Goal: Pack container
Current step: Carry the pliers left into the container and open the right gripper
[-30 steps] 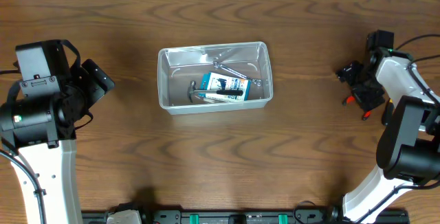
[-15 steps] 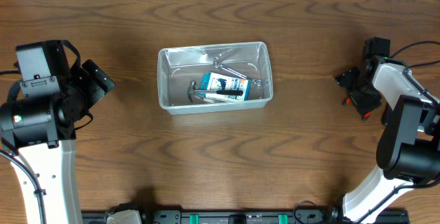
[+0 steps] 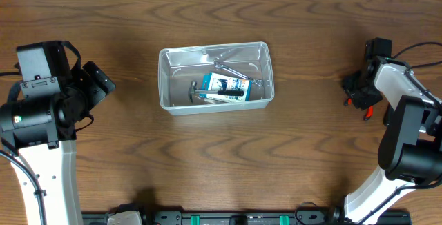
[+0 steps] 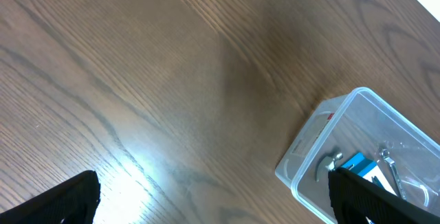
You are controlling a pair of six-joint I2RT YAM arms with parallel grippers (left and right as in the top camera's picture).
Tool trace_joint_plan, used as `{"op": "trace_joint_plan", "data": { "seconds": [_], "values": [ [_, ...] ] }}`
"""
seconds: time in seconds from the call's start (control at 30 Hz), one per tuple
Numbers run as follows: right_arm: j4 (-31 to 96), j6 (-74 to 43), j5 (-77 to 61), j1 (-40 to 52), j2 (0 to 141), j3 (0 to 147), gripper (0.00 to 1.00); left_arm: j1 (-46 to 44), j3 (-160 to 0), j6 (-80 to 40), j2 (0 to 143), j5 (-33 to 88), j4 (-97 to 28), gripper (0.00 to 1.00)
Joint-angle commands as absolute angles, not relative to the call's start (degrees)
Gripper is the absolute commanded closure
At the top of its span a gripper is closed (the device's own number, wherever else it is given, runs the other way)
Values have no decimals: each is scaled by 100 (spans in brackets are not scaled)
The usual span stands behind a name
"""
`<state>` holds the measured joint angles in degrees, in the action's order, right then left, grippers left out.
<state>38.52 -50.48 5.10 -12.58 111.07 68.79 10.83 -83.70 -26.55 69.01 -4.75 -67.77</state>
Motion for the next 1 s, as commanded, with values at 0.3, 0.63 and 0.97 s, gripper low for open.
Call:
{"op": "trace_joint_plan", "data": {
  "seconds": [0.3,0.63,0.97],
  "values": [
    [3892,-5043,508,-1284,11166,6814,99,1107,-8359,-2558,6923,-563,-6812,1],
    [4746,-3345,440,-917,10704,7734,99,1107,-8359,-2534,6923,-563,-6810,1],
    [5557,753,-478,1015,10186,10141,99,1107,-8359,-2512,6923,-565,-6807,1]
  ]
}}
